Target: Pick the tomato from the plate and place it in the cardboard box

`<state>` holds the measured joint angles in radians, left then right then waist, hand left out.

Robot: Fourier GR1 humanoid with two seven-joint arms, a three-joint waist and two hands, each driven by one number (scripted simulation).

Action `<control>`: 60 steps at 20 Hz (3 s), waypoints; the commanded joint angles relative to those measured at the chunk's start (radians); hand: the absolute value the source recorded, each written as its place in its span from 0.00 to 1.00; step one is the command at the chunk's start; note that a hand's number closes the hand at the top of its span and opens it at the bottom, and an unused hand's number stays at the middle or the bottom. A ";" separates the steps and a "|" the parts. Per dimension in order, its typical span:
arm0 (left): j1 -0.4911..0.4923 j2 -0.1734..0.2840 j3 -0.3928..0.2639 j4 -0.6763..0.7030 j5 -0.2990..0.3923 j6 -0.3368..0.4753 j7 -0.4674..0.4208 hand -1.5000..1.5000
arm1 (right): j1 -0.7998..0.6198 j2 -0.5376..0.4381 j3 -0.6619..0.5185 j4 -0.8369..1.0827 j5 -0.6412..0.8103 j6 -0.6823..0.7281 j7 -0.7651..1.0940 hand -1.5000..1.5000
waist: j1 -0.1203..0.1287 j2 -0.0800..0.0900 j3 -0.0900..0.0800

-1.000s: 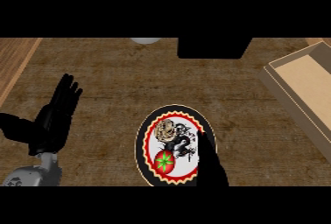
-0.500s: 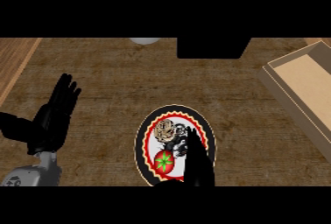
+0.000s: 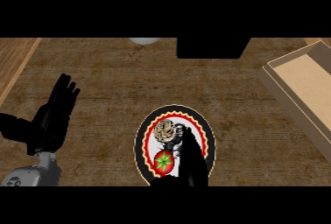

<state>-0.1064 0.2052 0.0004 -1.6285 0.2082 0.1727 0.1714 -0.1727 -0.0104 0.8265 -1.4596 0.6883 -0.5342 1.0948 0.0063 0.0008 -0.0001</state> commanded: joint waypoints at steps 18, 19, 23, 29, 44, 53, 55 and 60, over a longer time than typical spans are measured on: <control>0.024 -0.040 0.020 -0.028 -0.041 -0.021 0.026 0.50 | -0.048 -0.004 0.079 0.107 0.149 0.036 0.001 1.00 | -0.006 -0.001 0.000; 0.016 -0.015 0.031 -0.058 -0.026 -0.023 0.050 0.50 | -0.083 -0.123 0.121 0.030 0.059 0.118 -0.088 1.00 | -0.002 -0.002 0.000; -0.008 -0.033 -0.009 -0.043 -0.045 -0.017 0.064 0.50 | -0.134 -0.287 0.337 0.021 0.085 0.246 -0.341 1.00 | 0.024 0.000 0.000; 0.000 -0.052 0.011 -0.037 -0.057 0.015 0.037 0.50 | -0.155 -0.580 0.272 -0.249 0.092 0.248 -0.535 1.00 | -0.017 -0.005 0.000; 0.038 -0.005 0.079 0.001 -0.004 -0.073 0.005 0.50 | -0.056 -0.742 -0.127 -0.825 0.058 0.296 -0.337 1.00 | -0.022 -0.004 0.000; 0.044 -0.029 0.057 -0.028 -0.031 -0.065 -0.013 0.50 | -0.041 -0.824 -0.578 -0.814 -0.213 0.357 -0.317 1.00 | -0.013 -0.001 0.000; 0.000 -0.013 0.062 -0.069 -0.023 -0.057 0.075 0.50 | -0.044 -0.802 -0.622 -0.725 -0.236 0.386 -0.374 1.00 | -0.008 -0.001 0.000; -0.024 -0.064 0.016 -0.047 -0.082 -0.003 0.081 0.50 | -0.046 -0.796 -0.756 -0.514 -0.319 0.413 -0.541 1.00 | -0.005 0.001 0.000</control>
<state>-0.1075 0.1629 0.0394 -1.6807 0.1566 0.1442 0.2330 -0.1945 -0.8276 0.1622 -2.0936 0.4245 -0.1494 0.6218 -0.0033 0.0002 0.0006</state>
